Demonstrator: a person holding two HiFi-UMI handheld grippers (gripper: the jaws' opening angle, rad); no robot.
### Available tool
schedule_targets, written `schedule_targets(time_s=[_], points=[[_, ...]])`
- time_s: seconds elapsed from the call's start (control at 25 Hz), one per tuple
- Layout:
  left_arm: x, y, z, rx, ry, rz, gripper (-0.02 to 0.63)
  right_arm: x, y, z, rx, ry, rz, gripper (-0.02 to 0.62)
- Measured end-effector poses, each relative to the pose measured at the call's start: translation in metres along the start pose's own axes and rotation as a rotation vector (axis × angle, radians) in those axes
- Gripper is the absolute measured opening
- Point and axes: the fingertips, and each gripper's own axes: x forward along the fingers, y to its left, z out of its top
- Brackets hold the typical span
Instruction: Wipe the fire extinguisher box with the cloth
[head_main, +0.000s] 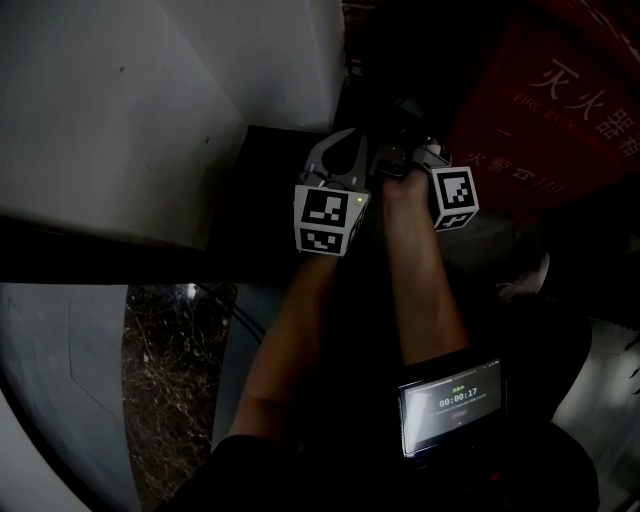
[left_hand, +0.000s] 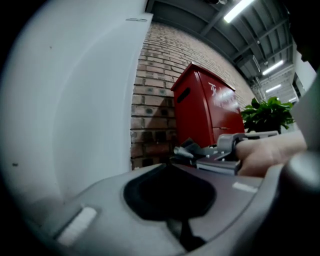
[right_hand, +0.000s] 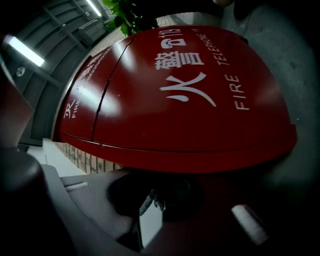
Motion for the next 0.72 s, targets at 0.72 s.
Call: schedule_targets(time_s=[0.72], points=[[0.018,-0.007,-0.082,0.015,0.189,-0.048,0.002,-0.048,-0.147,-0.023,0.127,-0.019,-0.344,0.038]])
